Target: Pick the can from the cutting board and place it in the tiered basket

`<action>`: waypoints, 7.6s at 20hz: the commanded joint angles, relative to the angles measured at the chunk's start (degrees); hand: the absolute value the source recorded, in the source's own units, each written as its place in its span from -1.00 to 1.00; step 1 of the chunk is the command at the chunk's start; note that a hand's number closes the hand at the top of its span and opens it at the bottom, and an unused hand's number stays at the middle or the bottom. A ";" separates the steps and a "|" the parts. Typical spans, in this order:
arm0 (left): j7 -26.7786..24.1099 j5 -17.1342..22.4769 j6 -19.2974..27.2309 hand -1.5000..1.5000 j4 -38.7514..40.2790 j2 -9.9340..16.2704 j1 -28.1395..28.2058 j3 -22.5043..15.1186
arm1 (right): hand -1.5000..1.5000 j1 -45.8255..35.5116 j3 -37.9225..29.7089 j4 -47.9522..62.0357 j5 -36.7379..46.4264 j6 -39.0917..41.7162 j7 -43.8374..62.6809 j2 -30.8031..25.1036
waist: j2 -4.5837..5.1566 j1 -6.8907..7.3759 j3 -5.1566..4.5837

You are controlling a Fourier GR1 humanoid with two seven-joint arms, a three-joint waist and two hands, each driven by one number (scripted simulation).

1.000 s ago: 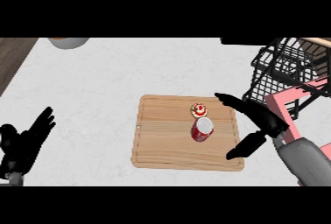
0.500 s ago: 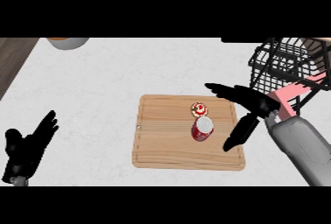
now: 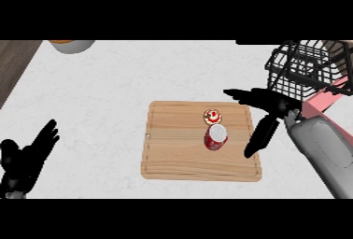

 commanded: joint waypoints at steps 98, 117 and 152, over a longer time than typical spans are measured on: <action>1.70 -12.22 -10.61 0.00 1.90 -8.96 -4.13 14.17 | 1.00 -27.60 -9.55 6.07 80.96 -42.42 34.18 22.84 | 0.24 0.42 0.02; 1.63 -13.89 -9.01 0.00 4.42 -11.33 -7.48 13.35 | 1.00 -35.26 -31.89 33.76 62.01 -63.57 -1.65 10.27 | 0.57 0.98 0.04; 0.98 -13.81 -11.67 0.00 0.43 -11.09 -2.74 13.11 | -1.00 -43.85 -26.57 62.35 76.39 -29.07 -2.60 -10.68 | 0.82 1.57 0.06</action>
